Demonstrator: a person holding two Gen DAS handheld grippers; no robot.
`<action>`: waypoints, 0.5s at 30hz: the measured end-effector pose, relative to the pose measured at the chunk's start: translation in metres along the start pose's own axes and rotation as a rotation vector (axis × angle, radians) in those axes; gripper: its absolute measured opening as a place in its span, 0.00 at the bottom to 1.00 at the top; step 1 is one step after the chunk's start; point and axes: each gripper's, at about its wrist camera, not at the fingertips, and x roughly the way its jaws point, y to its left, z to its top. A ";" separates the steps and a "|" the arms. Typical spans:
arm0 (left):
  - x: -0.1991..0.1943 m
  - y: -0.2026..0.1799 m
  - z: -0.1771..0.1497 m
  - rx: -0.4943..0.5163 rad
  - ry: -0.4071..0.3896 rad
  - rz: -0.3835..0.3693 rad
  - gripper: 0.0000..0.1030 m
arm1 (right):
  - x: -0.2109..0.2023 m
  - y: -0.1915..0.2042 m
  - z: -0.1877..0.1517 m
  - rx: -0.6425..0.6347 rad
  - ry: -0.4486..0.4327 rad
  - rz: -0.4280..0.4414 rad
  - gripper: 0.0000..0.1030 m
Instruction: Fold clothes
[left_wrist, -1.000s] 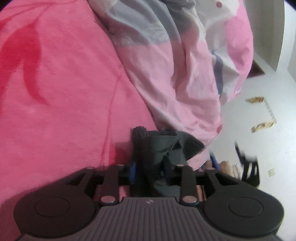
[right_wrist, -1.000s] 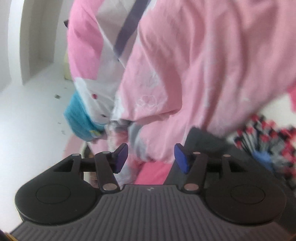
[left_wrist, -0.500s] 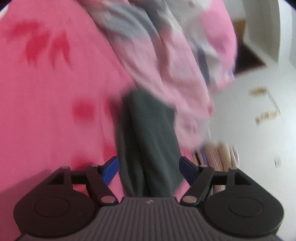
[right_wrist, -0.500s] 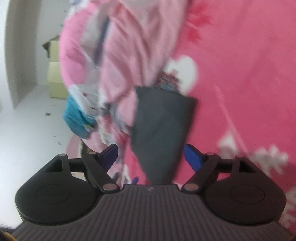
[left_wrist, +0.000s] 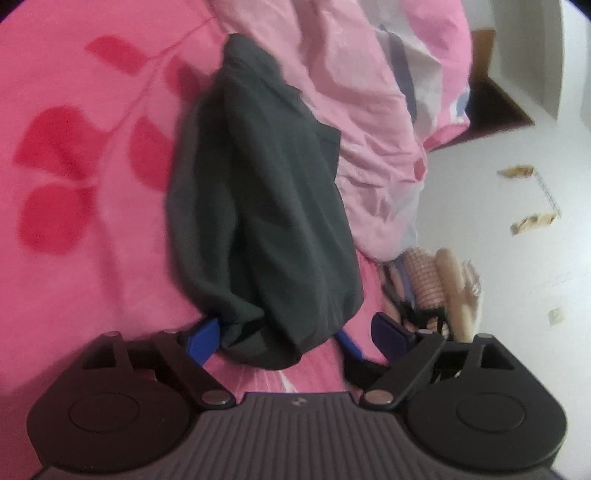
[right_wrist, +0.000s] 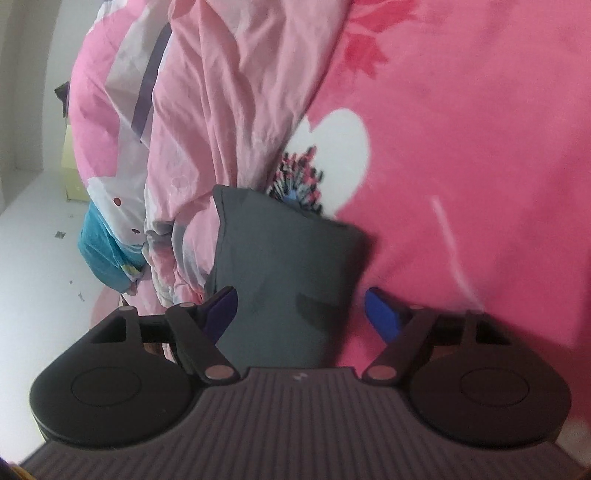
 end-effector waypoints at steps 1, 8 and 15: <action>0.004 -0.005 -0.001 0.024 -0.009 0.020 0.80 | 0.006 0.002 0.003 -0.006 -0.001 0.004 0.70; 0.023 -0.011 0.000 0.037 -0.029 0.119 0.20 | 0.036 -0.005 0.001 0.078 0.028 0.045 0.11; -0.022 -0.009 0.004 0.020 0.051 0.032 0.14 | -0.003 0.016 -0.033 0.080 0.021 0.104 0.08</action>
